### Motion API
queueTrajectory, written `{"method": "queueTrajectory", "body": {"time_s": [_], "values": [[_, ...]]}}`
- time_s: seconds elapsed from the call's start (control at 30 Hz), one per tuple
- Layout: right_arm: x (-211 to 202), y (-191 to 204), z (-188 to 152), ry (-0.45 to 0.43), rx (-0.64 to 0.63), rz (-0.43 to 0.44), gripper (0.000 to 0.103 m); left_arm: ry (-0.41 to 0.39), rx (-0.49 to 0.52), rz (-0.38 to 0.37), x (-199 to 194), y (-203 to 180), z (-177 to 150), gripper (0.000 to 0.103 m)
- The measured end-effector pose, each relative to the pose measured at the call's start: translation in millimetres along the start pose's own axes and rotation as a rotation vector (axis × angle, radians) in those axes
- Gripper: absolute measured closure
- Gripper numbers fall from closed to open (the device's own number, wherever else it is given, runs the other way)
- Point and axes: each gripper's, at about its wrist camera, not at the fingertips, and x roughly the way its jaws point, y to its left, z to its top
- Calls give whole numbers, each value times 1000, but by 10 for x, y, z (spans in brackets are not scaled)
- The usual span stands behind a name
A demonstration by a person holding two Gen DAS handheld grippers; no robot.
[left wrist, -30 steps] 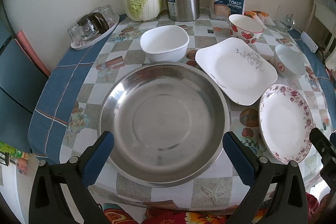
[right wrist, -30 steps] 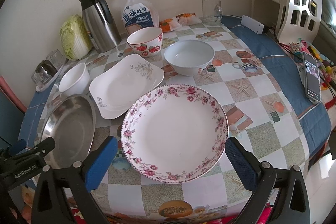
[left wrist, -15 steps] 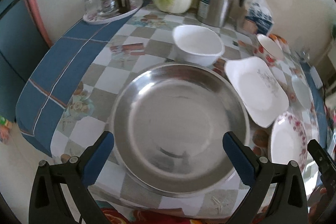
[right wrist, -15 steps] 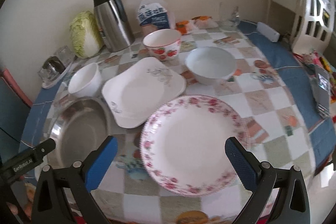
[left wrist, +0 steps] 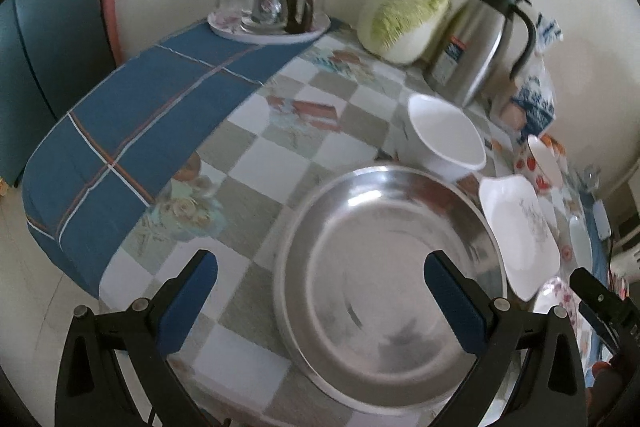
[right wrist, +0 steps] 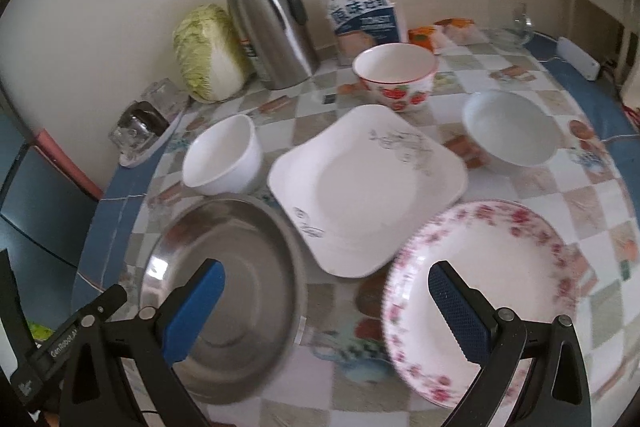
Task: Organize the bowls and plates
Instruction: 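Reach both grippers to the steel basin rim and close on it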
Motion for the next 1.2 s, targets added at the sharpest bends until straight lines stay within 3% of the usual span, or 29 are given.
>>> {"method": "queueTrajectory", "body": {"time_s": [0.17, 0.3, 0.5, 0.6, 0.87, 1.0, 1.1, 1.2], "values": [[196, 104, -62, 22, -34, 56, 0, -87, -12, -11, 22, 128, 2, 0], [412, 70, -174, 93, -18, 71, 0, -40, -19, -26, 179, 173, 2, 0], [545, 133, -226, 121, -63, 78, 3, -14, -18, -44, 333, 183, -63, 0], [607, 117, -237, 145, -57, 88, 14, -23, -20, -44, 358, 195, -76, 0], [722, 125, -269, 198, -67, 134, 31, 15, -11, 8, 472, 268, -61, 0], [806, 114, -279, 223, -64, 132, 52, 51, -23, -32, 559, 309, -43, 0], [869, 105, -279, 235, -54, 144, 63, 90, -39, -49, 634, 326, -34, 0], [921, 97, -274, 244, -49, 147, 71, 103, -24, -19, 681, 311, -19, 1]]}}
